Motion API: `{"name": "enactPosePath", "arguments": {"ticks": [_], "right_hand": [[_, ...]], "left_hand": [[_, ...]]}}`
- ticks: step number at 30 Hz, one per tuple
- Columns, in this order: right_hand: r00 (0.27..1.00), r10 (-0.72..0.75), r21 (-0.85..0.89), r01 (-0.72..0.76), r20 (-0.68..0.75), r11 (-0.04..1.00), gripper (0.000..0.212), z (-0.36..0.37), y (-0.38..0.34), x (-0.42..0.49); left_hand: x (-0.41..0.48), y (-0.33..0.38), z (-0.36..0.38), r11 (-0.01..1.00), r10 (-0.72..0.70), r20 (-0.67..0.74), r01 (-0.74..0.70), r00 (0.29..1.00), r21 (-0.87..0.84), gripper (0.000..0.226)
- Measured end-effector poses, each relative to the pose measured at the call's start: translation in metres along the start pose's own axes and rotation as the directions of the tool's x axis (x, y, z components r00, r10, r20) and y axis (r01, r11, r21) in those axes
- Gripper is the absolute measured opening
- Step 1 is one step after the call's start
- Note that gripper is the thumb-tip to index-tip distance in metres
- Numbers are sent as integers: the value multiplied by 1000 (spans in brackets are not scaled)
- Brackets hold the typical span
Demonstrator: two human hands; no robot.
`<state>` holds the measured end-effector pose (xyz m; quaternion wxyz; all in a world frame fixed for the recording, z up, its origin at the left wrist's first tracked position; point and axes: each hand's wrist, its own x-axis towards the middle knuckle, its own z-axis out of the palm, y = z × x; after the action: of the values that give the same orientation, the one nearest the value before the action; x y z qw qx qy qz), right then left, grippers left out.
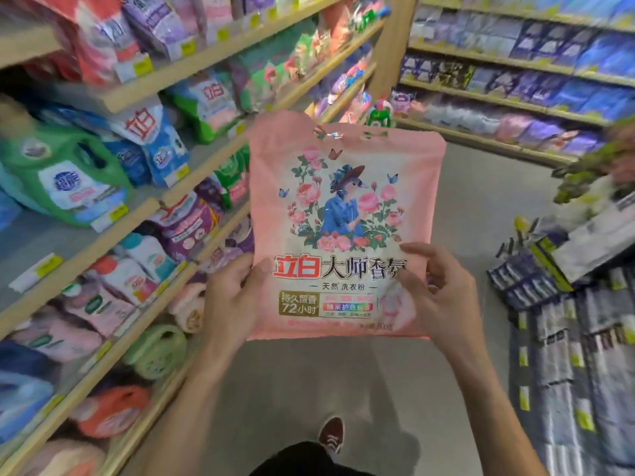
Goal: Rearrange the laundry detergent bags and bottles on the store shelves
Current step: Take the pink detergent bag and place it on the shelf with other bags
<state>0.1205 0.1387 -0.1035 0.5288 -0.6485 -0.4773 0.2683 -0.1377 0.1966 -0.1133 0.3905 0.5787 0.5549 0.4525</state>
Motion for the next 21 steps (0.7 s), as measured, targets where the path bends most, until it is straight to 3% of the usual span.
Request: {"name": "enactPosePath", "arguments": {"ticks": [4,10,21], "right_hand": [[1000,-10,0,10,-17,1000,34,-24,11,54],[998,20,63,-16,-65,998,32,-55,29,112],[997,3,64,2,-75,998,35,-130,82,251]], "left_hand": [[40,14,41,1000,9,40,-8,999,-26,51],[96,43,99,1000,-1,135,2,991,-12,25],[181,76,241,1000,6,104,-5,995,-7,17]]}}
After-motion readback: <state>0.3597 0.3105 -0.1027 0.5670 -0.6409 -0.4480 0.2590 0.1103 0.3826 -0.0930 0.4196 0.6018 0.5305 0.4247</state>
